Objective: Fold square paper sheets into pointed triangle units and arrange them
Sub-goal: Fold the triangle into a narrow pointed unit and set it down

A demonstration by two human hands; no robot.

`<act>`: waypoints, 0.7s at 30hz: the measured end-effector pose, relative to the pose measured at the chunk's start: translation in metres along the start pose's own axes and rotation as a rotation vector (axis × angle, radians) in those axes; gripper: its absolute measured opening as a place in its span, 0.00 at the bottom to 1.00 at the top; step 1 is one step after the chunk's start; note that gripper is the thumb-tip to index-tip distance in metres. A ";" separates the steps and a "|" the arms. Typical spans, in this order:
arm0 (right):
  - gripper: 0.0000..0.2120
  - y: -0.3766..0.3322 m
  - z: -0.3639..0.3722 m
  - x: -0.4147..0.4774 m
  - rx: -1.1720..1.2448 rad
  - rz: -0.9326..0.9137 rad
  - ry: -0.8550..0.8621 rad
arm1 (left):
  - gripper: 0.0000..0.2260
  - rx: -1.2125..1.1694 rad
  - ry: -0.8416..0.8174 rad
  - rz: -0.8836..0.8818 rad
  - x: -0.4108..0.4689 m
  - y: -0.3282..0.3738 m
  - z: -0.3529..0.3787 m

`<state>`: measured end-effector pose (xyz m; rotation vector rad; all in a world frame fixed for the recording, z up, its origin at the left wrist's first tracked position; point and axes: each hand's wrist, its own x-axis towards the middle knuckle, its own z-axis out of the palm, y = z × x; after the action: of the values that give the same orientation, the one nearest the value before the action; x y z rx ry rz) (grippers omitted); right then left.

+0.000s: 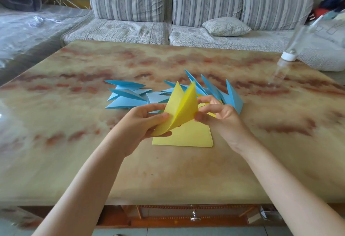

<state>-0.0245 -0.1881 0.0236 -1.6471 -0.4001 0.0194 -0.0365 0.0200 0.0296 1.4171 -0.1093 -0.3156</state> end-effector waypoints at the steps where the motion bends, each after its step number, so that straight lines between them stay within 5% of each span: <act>1: 0.02 0.002 0.001 0.001 0.021 0.011 0.022 | 0.09 -0.017 0.018 0.006 0.000 0.000 0.001; 7: 0.09 0.003 0.004 0.001 0.186 0.065 0.139 | 0.08 -0.055 0.070 0.050 0.001 -0.003 0.006; 21: 0.08 -0.001 0.012 -0.001 0.088 0.072 0.103 | 0.10 0.090 0.235 0.240 0.001 -0.004 0.019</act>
<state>-0.0287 -0.1771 0.0226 -1.5674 -0.2585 0.0059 -0.0416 0.0012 0.0290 1.5020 -0.1008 0.0551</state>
